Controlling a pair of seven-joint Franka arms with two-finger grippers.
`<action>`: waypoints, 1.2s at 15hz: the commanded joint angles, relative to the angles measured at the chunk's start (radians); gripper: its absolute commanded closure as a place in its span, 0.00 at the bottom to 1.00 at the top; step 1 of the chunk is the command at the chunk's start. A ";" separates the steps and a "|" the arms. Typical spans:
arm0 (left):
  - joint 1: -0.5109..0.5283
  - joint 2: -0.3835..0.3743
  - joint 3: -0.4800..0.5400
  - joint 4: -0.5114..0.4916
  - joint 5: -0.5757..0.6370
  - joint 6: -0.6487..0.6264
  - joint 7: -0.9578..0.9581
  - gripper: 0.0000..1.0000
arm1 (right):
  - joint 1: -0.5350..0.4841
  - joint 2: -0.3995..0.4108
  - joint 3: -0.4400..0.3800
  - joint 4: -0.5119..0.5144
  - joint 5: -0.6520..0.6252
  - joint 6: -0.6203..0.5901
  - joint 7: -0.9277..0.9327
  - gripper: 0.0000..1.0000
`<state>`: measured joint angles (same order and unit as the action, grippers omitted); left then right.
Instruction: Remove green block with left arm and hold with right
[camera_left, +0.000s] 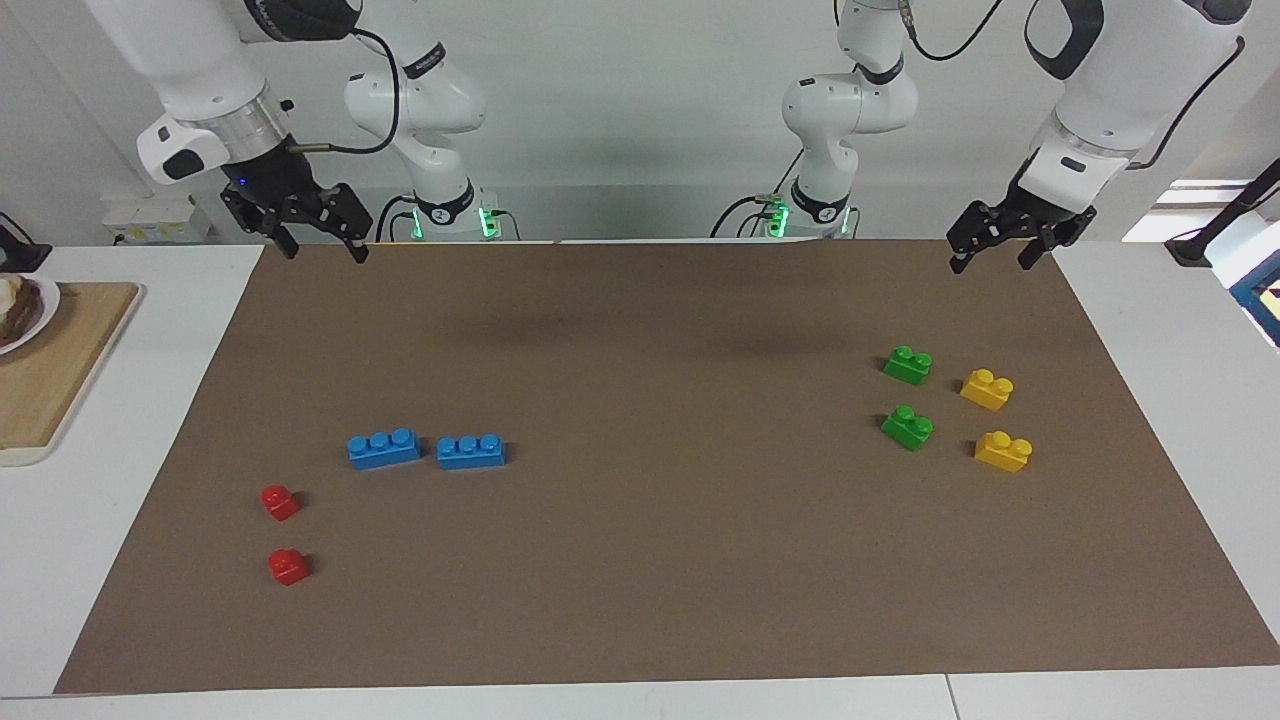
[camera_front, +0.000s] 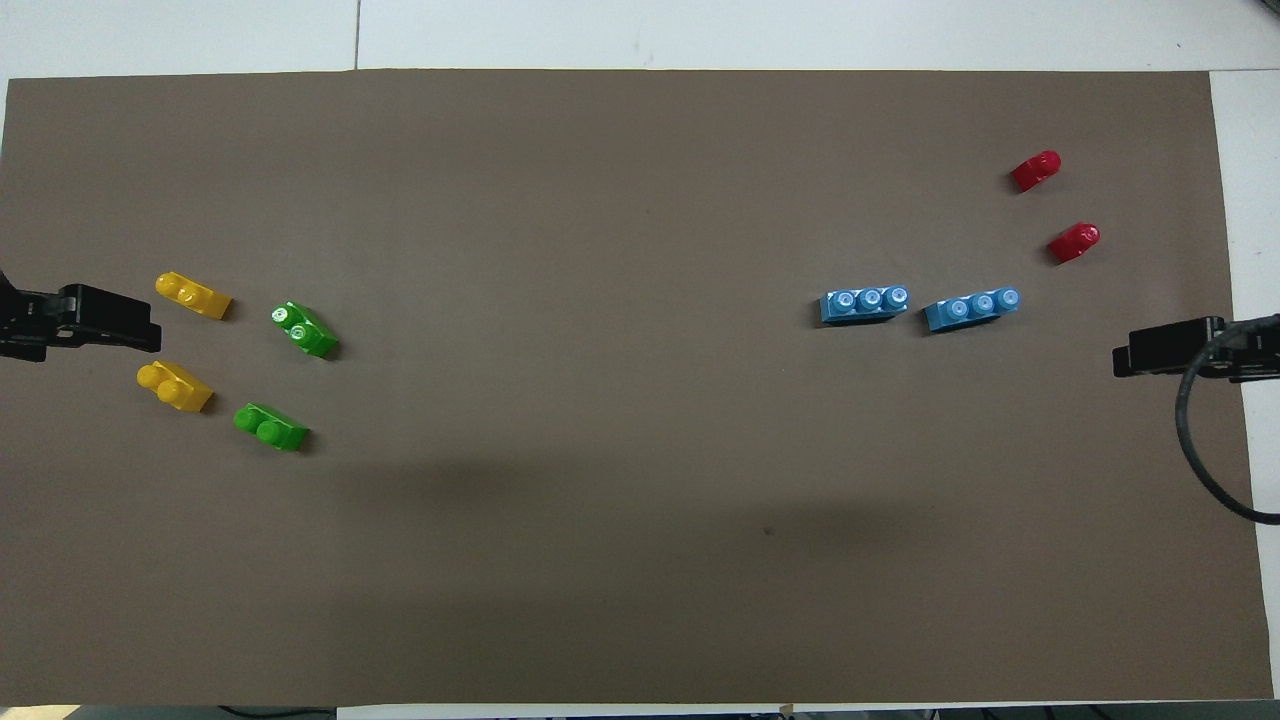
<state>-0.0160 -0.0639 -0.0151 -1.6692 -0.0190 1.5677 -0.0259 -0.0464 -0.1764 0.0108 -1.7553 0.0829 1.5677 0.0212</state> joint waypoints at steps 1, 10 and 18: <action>-0.002 0.003 0.004 0.014 -0.010 -0.023 0.011 0.00 | -0.016 -0.002 -0.002 -0.007 -0.026 0.018 -0.049 0.00; -0.009 -0.005 -0.005 0.012 -0.010 -0.015 0.011 0.00 | -0.003 -0.002 0.001 -0.038 -0.083 0.045 -0.050 0.01; -0.007 -0.008 -0.005 0.008 -0.010 -0.015 0.014 0.00 | -0.003 -0.008 0.001 -0.052 -0.097 0.046 -0.053 0.00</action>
<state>-0.0187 -0.0654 -0.0252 -1.6687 -0.0201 1.5678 -0.0257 -0.0456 -0.1654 0.0074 -1.7809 0.0134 1.5895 -0.0065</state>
